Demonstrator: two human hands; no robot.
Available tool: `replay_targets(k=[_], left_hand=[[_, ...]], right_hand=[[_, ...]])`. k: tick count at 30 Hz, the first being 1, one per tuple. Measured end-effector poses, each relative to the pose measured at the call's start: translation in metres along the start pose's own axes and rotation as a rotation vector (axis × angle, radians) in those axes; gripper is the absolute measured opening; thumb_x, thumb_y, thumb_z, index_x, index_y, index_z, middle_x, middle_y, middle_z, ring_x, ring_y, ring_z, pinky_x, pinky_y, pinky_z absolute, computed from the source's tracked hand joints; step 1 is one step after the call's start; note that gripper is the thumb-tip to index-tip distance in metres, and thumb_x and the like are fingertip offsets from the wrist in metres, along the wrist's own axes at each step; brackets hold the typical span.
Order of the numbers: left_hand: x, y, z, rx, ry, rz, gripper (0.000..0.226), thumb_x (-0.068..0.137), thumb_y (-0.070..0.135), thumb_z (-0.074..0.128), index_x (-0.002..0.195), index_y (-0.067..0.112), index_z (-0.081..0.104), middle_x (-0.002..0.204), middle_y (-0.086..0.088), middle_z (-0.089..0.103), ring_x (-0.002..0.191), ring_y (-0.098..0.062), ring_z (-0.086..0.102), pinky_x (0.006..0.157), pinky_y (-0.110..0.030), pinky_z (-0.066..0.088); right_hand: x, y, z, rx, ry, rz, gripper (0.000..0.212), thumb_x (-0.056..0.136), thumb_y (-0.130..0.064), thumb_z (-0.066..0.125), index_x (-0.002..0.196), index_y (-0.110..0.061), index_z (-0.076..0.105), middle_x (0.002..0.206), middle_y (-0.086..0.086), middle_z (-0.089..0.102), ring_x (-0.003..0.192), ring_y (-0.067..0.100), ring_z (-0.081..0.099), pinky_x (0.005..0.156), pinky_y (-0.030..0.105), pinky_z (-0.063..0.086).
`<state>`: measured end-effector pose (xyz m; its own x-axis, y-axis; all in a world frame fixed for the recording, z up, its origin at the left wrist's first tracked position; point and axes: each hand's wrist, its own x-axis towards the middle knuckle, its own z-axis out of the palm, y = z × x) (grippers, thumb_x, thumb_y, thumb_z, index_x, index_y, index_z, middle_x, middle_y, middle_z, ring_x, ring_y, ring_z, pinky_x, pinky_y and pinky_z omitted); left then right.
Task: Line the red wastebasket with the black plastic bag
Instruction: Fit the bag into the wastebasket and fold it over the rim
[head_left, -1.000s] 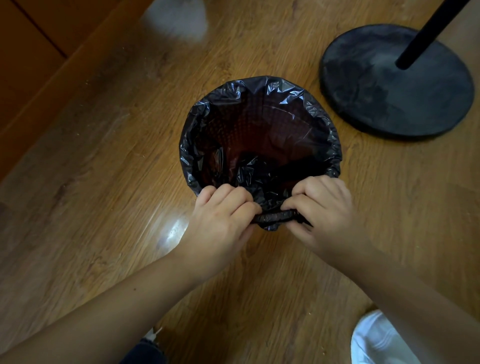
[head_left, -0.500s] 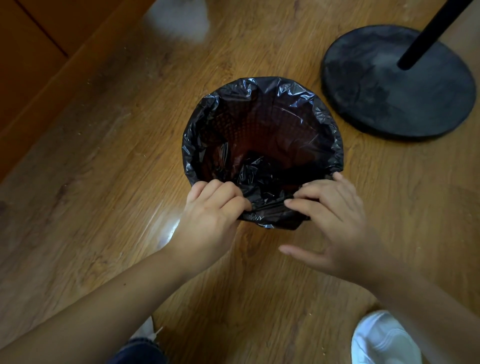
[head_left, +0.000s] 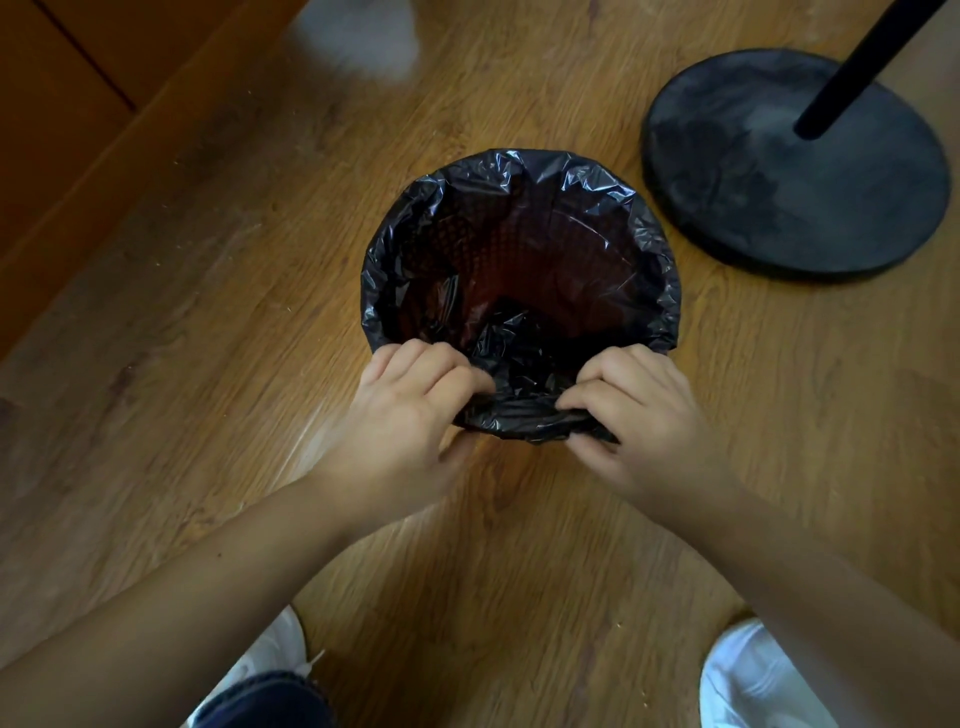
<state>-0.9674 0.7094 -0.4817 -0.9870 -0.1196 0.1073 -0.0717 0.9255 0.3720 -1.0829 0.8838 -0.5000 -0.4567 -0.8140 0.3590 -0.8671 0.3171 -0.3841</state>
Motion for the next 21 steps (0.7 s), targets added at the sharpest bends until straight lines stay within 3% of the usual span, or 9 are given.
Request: replay_targets(k=[2, 5, 11, 16, 21], left_hand=[[-0.002, 0.006, -0.001, -0.006, -0.018, 0.013, 0.037, 0.07, 0.026, 0.065, 0.104, 0.012, 0.062, 0.096, -0.004, 0.061, 0.094, -0.016, 0.046, 0.086, -0.026, 0.028], [-0.001, 0.017, 0.0, -0.004, 0.013, 0.049, 0.033, 0.075, 0.032, 0.059, 0.098, 0.01, 0.065, 0.093, -0.006, 0.062, 0.091, -0.016, 0.046, 0.081, -0.028, 0.032], [0.0, 0.018, 0.001, 0.122, 0.025, 0.12, 0.014, 0.076, 0.011, 0.064, 0.088, 0.007, 0.068, 0.084, -0.007, 0.067, 0.075, -0.028, 0.062, 0.068, -0.033, 0.034], [-0.001, 0.011, -0.002, 0.11, 0.019, 0.086, 0.02, 0.079, 0.007, 0.049, 0.085, 0.007, 0.068, 0.083, -0.008, 0.066, 0.074, -0.028, 0.061, 0.069, -0.032, 0.034], [-0.003, 0.003, -0.002, 0.112, 0.052, 0.056, 0.016, 0.073, -0.004, 0.061, 0.085, 0.004, 0.068, 0.083, -0.011, 0.066, 0.076, -0.031, 0.062, 0.071, -0.035, 0.035]], right_hand=[[0.001, -0.004, 0.002, 0.001, -0.011, 0.018, 0.007, 0.072, -0.007, 0.066, 0.078, -0.007, 0.066, 0.075, 0.006, 0.059, 0.074, 0.017, 0.05, 0.072, 0.022, 0.029], [0.003, -0.01, 0.004, -0.018, -0.01, 0.047, 0.009, 0.069, -0.006, 0.069, 0.077, -0.007, 0.066, 0.074, 0.006, 0.059, 0.071, 0.02, 0.052, 0.072, 0.021, 0.027], [-0.005, -0.019, 0.0, 0.037, 0.025, 0.007, 0.031, 0.075, -0.039, 0.067, 0.087, -0.01, 0.067, 0.086, 0.004, 0.062, 0.086, 0.013, 0.05, 0.082, 0.024, 0.029], [-0.004, -0.01, -0.006, 0.088, 0.089, -0.015, 0.019, 0.083, -0.027, 0.062, 0.085, -0.01, 0.07, 0.084, 0.005, 0.064, 0.085, 0.014, 0.054, 0.084, 0.025, 0.033], [0.0, 0.0, -0.004, 0.09, 0.017, 0.001, 0.023, 0.08, -0.031, 0.064, 0.086, -0.009, 0.069, 0.082, 0.005, 0.063, 0.081, 0.015, 0.053, 0.075, 0.027, 0.036]])
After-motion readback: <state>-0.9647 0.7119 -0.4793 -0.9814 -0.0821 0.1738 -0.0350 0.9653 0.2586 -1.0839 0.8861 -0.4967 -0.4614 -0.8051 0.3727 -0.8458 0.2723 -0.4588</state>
